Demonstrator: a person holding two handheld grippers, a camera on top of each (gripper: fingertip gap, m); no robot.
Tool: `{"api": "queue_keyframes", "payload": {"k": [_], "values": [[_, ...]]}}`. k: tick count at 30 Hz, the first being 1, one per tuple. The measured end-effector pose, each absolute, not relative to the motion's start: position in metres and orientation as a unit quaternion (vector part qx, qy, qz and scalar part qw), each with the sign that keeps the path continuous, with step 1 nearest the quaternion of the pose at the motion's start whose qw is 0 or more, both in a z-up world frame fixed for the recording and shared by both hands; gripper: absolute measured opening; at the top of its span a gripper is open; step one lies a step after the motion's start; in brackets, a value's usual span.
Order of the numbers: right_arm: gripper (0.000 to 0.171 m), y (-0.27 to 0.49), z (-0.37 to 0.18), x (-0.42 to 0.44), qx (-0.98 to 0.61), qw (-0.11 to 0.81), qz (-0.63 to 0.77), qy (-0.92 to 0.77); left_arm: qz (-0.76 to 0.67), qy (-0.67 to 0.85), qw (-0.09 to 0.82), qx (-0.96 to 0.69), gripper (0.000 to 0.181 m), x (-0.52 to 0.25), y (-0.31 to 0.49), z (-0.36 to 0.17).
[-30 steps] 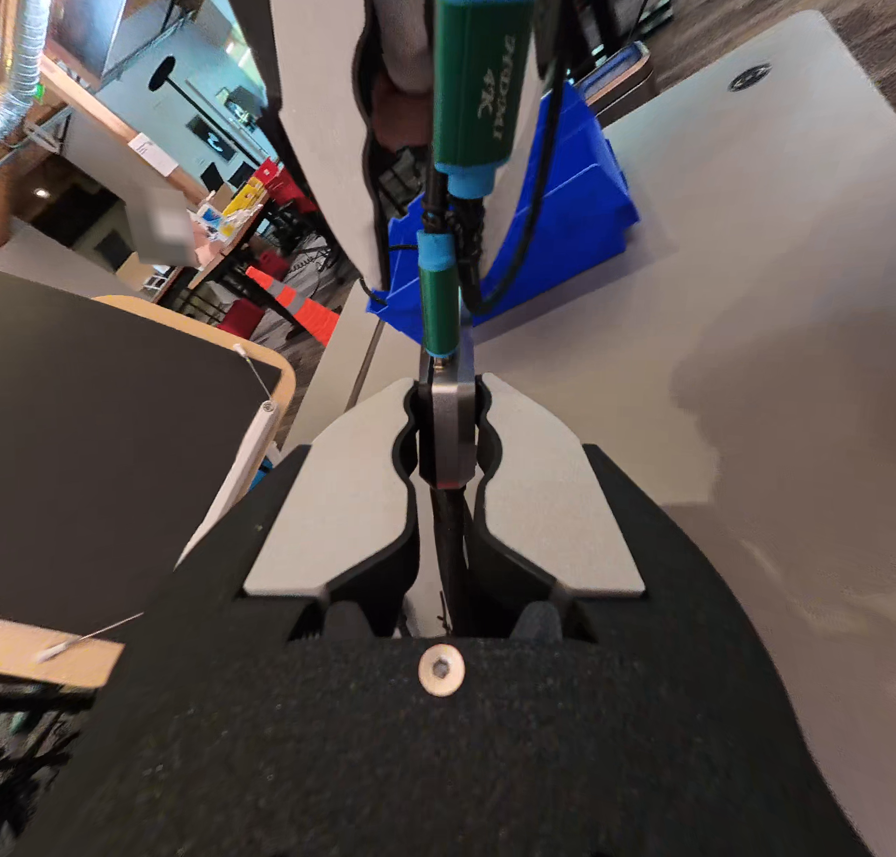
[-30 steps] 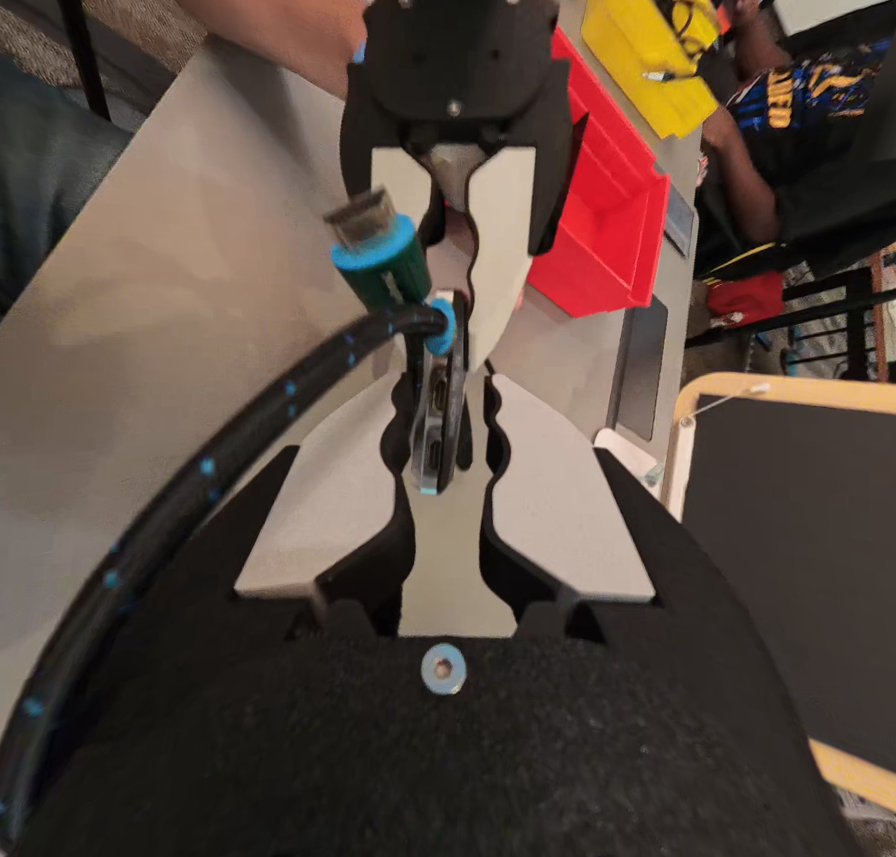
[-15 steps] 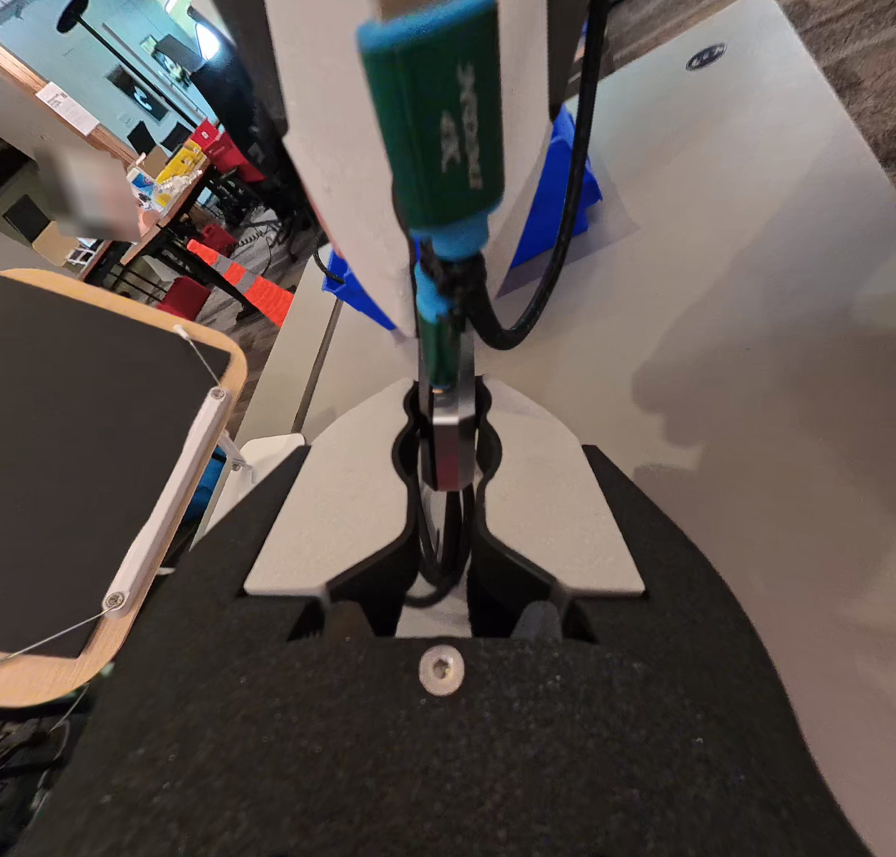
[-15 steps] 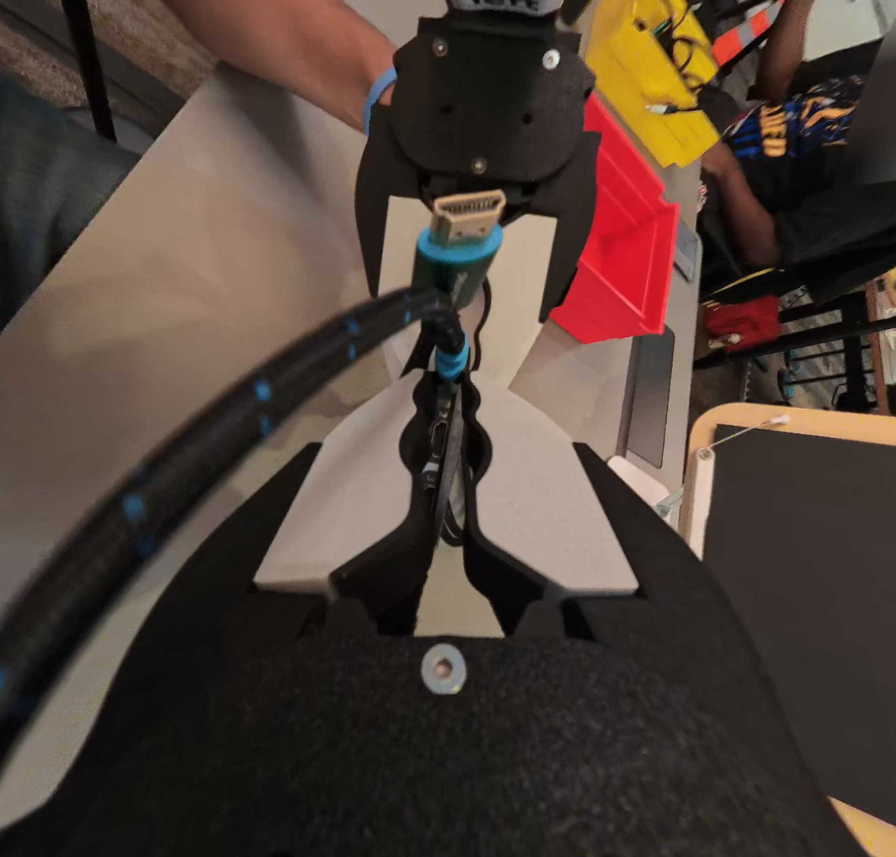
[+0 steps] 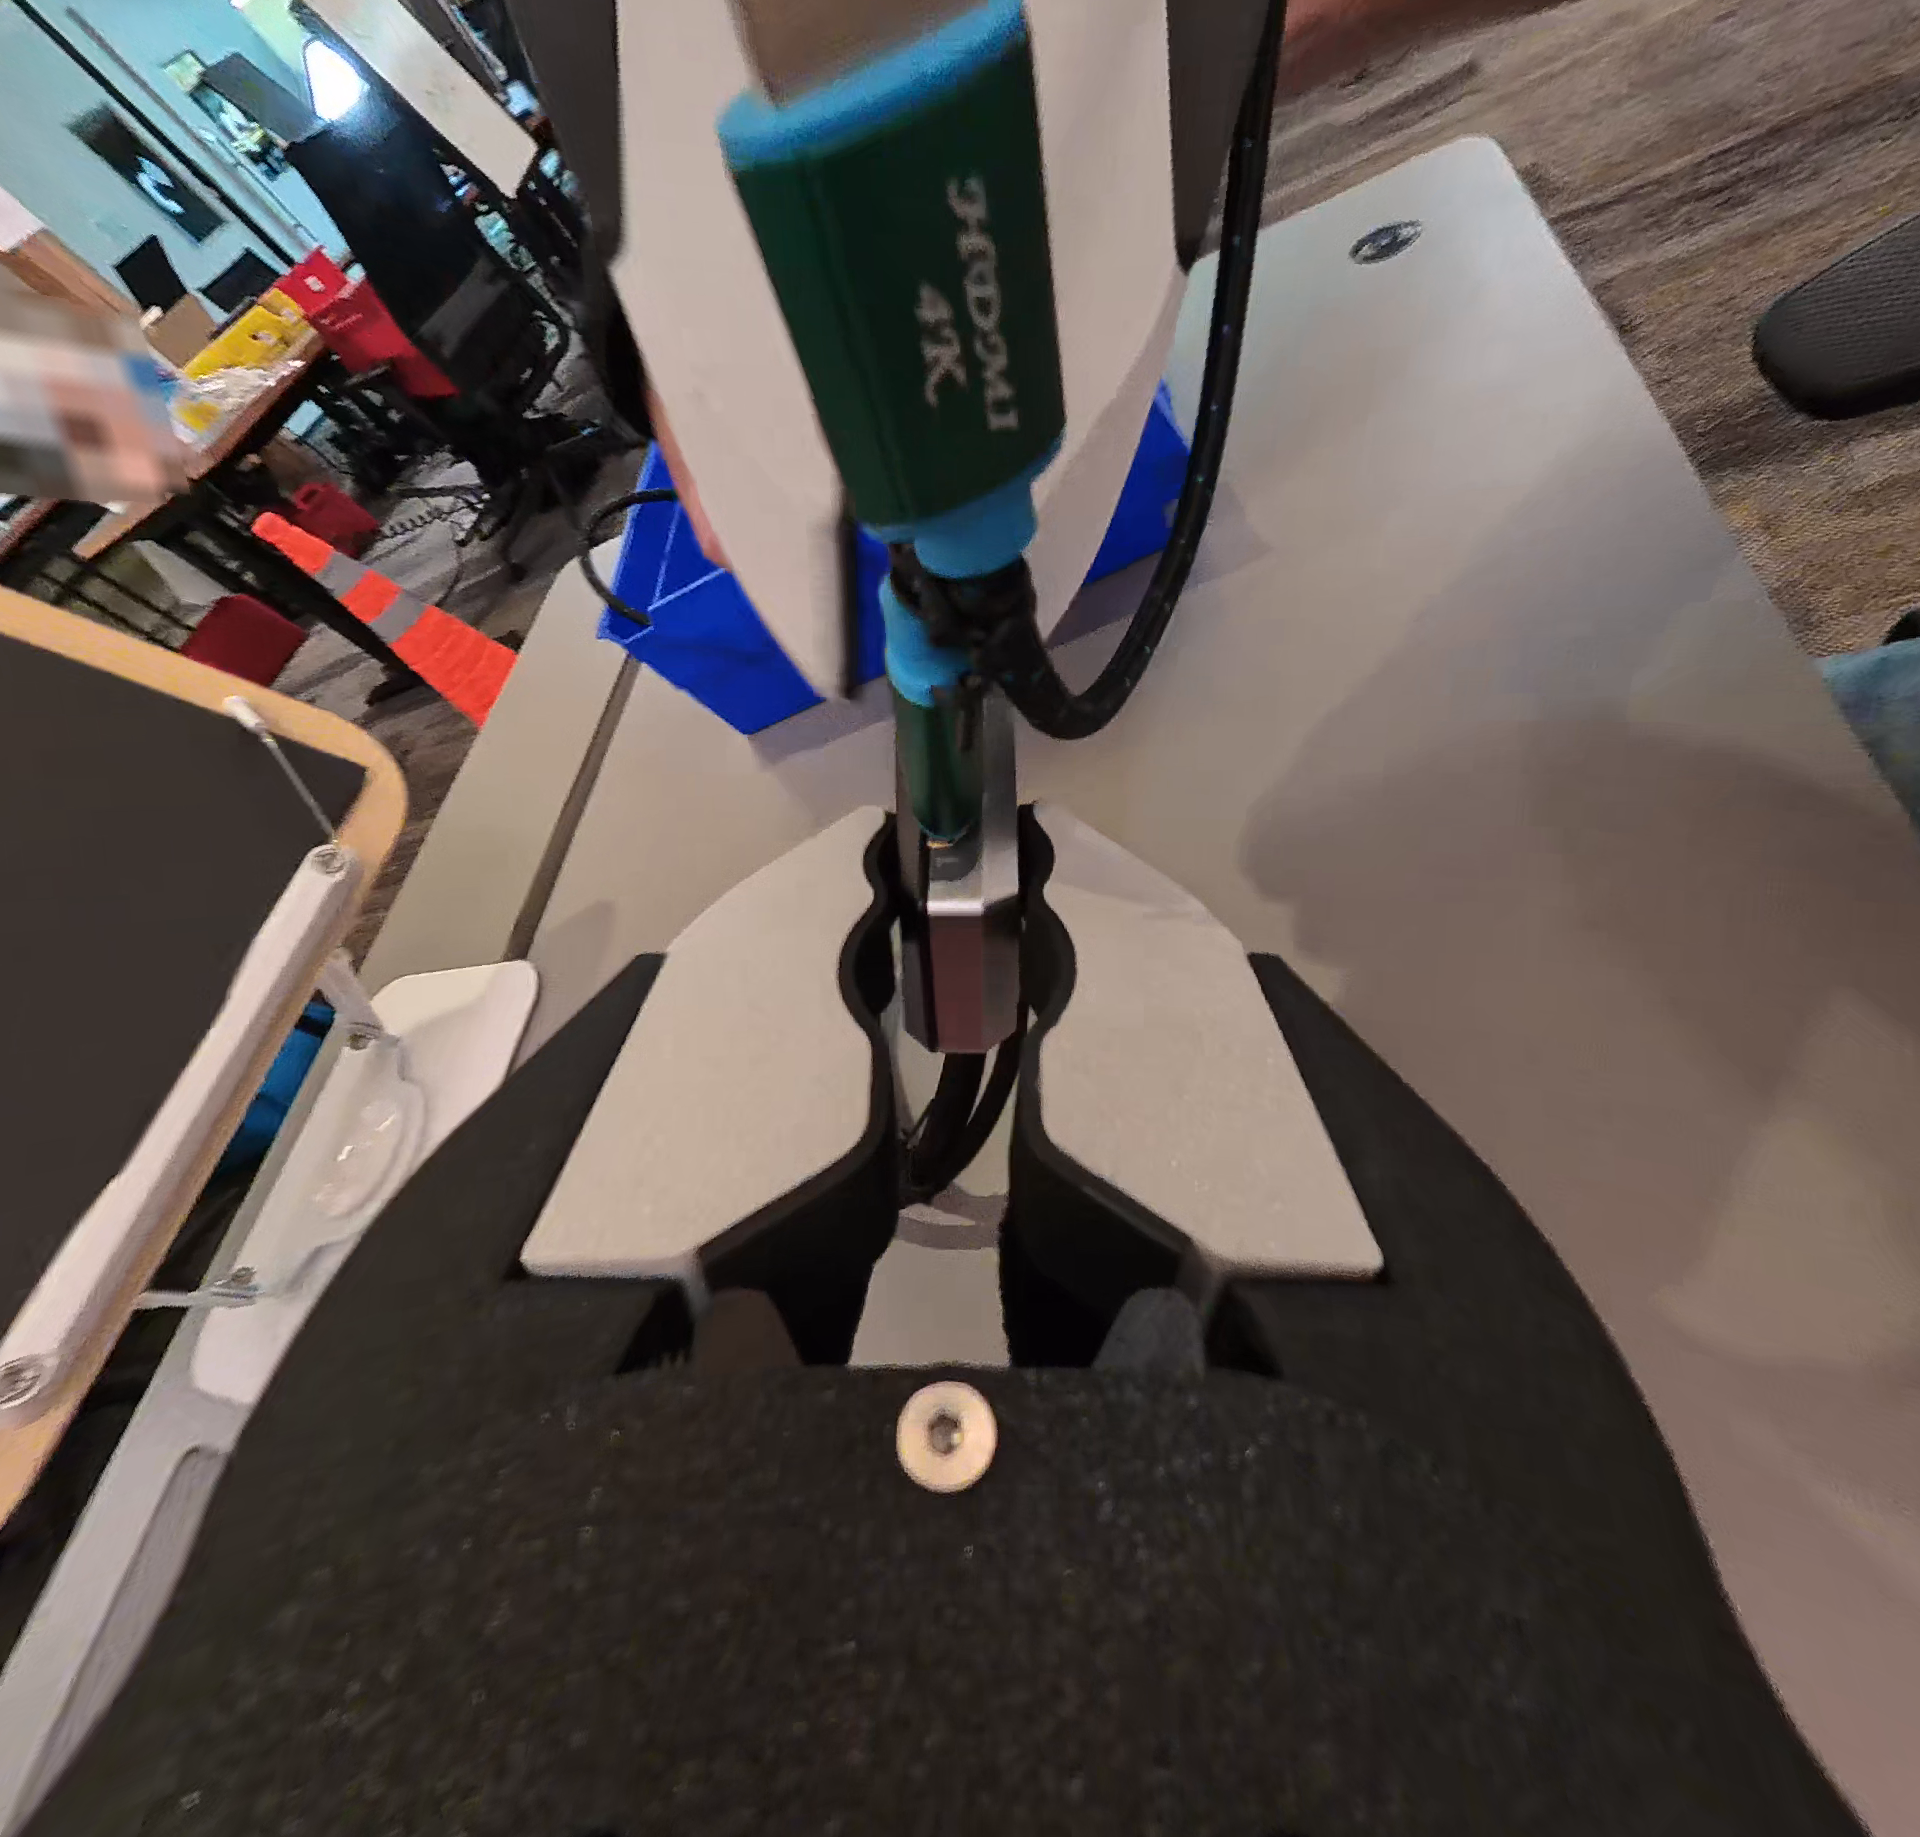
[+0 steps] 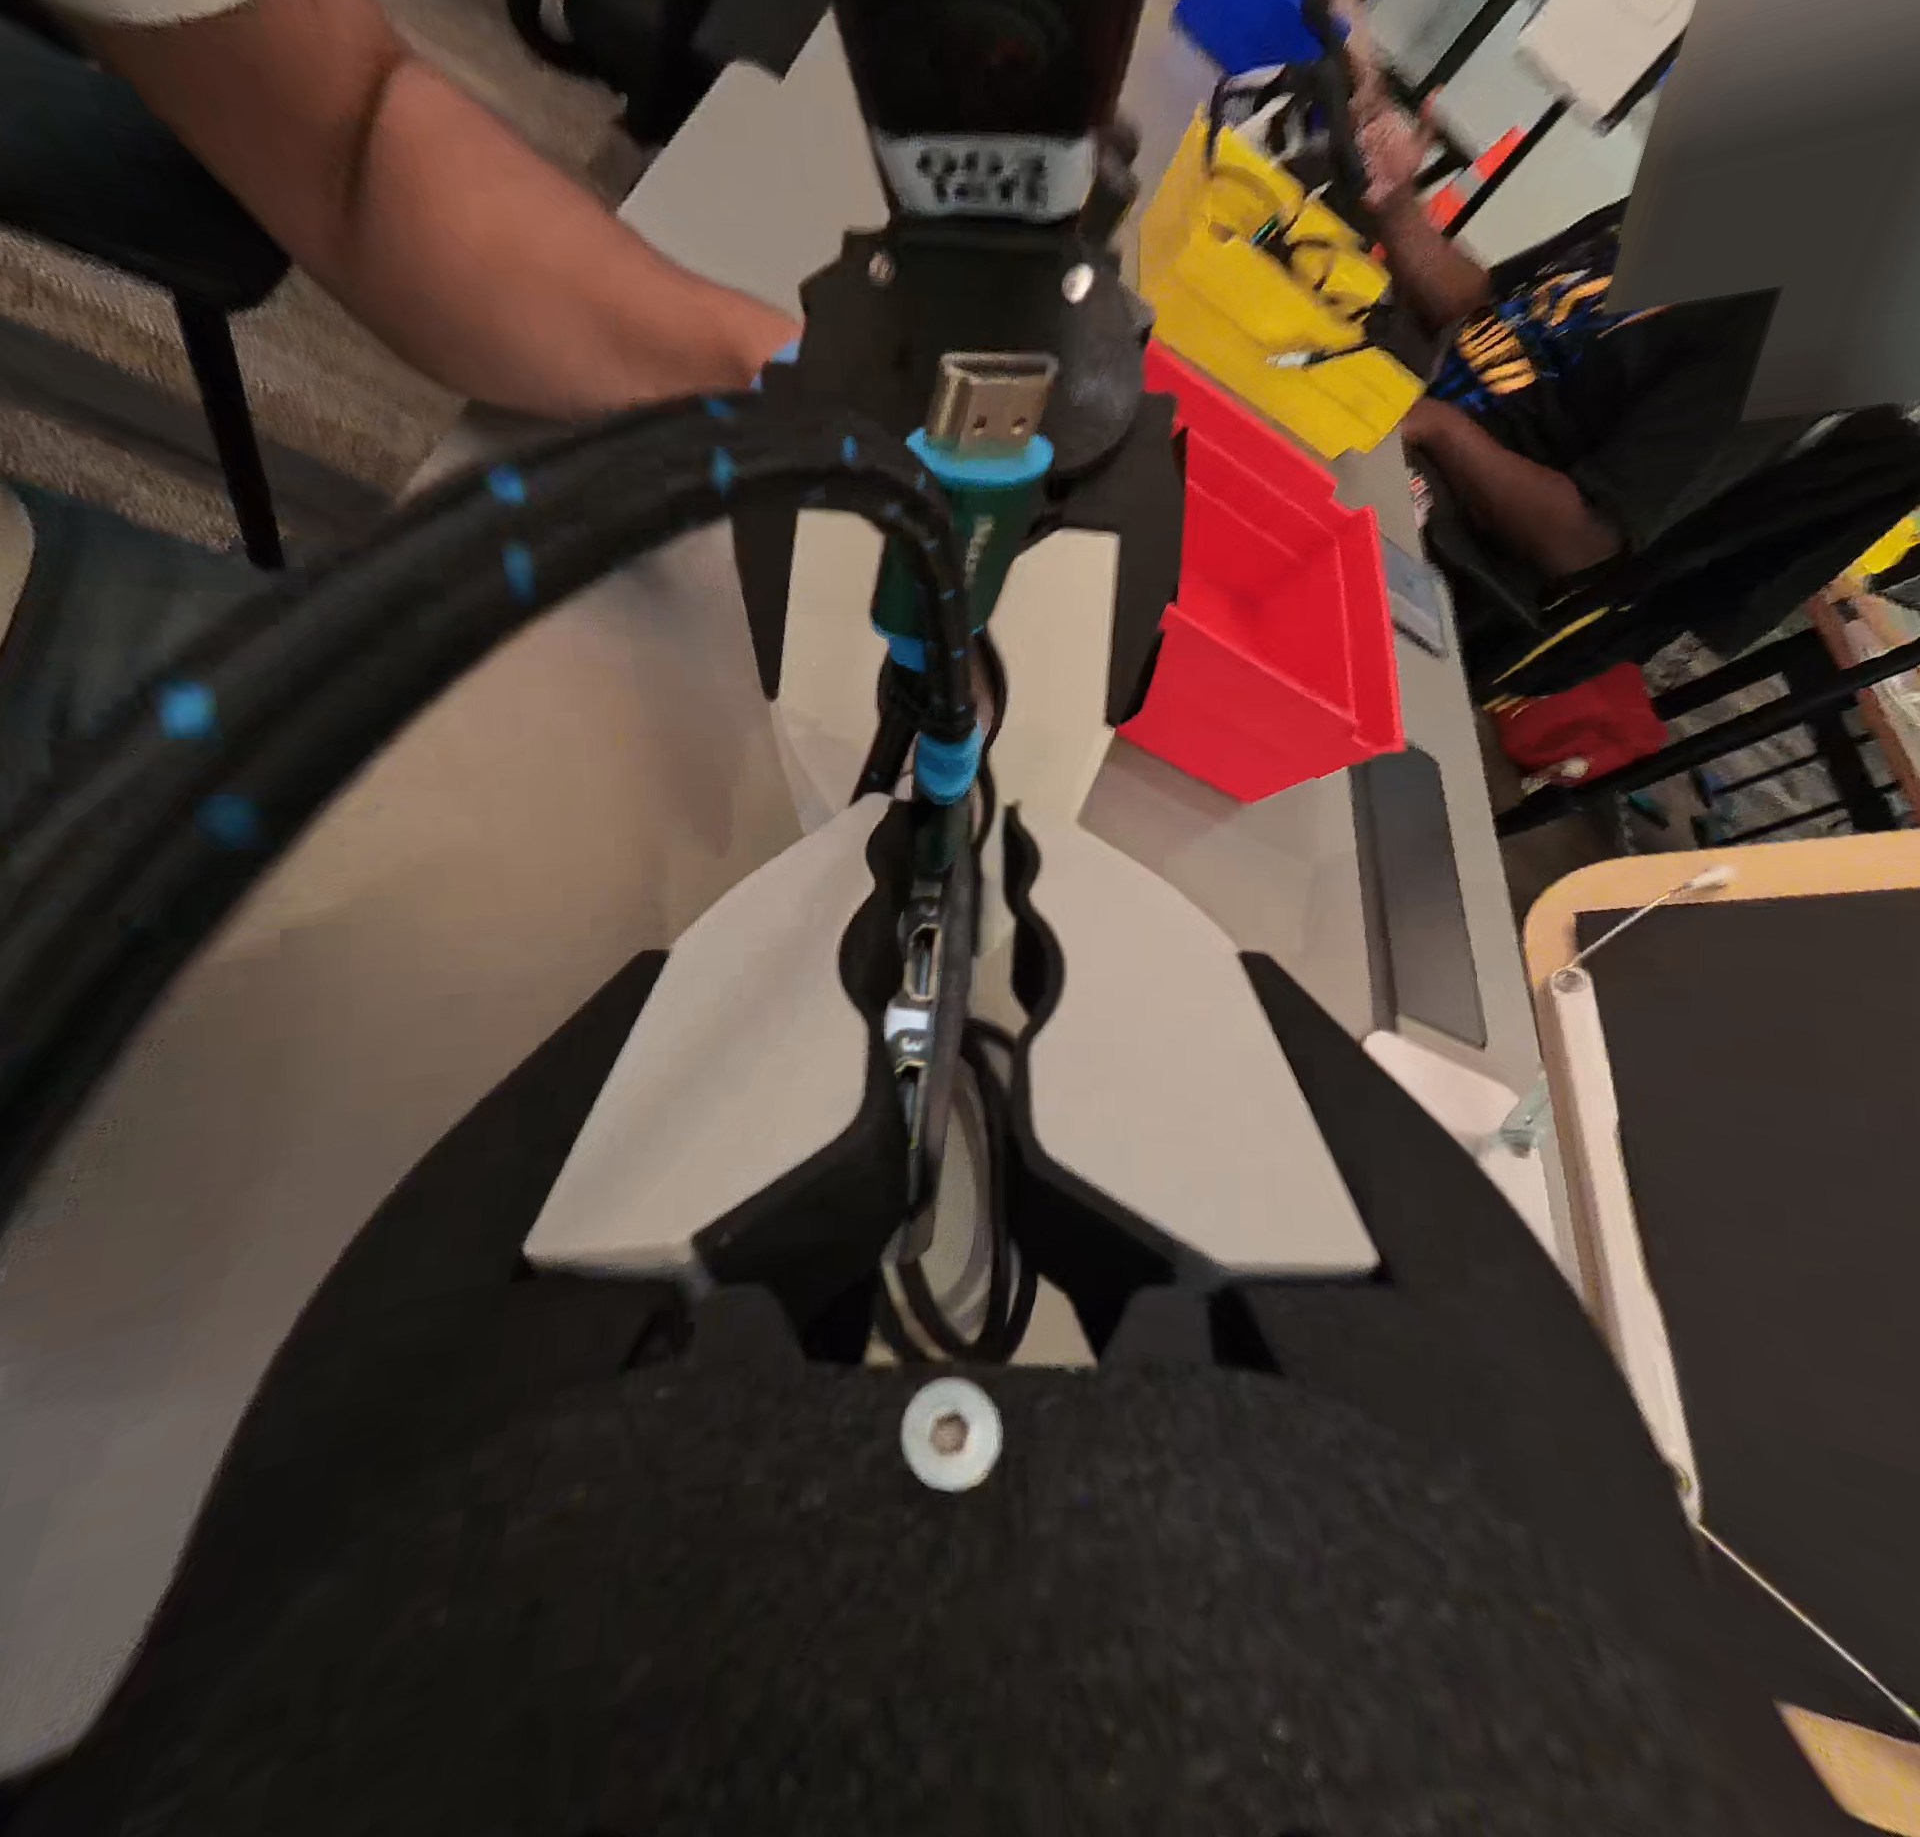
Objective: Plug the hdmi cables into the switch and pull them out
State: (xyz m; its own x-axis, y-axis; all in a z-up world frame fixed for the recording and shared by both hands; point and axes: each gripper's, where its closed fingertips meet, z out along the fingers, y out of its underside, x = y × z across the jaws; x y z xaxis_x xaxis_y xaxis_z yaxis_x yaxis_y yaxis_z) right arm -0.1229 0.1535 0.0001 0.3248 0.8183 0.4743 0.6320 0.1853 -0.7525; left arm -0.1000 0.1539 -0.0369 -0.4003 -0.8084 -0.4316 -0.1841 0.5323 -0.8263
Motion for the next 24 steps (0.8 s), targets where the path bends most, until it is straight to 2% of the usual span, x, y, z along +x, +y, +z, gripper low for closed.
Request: {"api": "queue_keyframes", "payload": {"k": [2,6,16,19,21,24], "values": [[0.024,0.152,0.013,-0.123,-0.619,0.542,0.126,-0.554,-0.391,0.75,0.42,-0.328,0.02,-0.102,0.15,-0.034],[0.019,0.155,0.028,-0.1,-0.637,0.55,0.195,-0.504,-0.457,0.735,0.378,-0.329,0.02,-0.109,0.146,-0.024],[0.029,0.135,0.021,-0.138,-0.623,0.459,0.375,-0.511,-0.502,0.755,0.29,-0.307,0.02,-0.119,0.119,-0.031],[0.042,0.113,0.024,-0.148,-0.597,0.399,0.438,-0.541,-0.514,0.766,0.252,-0.292,0.02,-0.124,0.108,-0.037],[0.038,0.112,0.019,-0.153,-0.593,0.382,0.422,-0.569,-0.529,0.769,0.228,-0.275,0.02,-0.129,0.098,-0.037],[0.016,0.107,0.024,-0.164,-0.564,0.382,0.428,-0.594,-0.564,0.764,0.191,-0.248,0.02,-0.138,0.085,-0.031]]}}
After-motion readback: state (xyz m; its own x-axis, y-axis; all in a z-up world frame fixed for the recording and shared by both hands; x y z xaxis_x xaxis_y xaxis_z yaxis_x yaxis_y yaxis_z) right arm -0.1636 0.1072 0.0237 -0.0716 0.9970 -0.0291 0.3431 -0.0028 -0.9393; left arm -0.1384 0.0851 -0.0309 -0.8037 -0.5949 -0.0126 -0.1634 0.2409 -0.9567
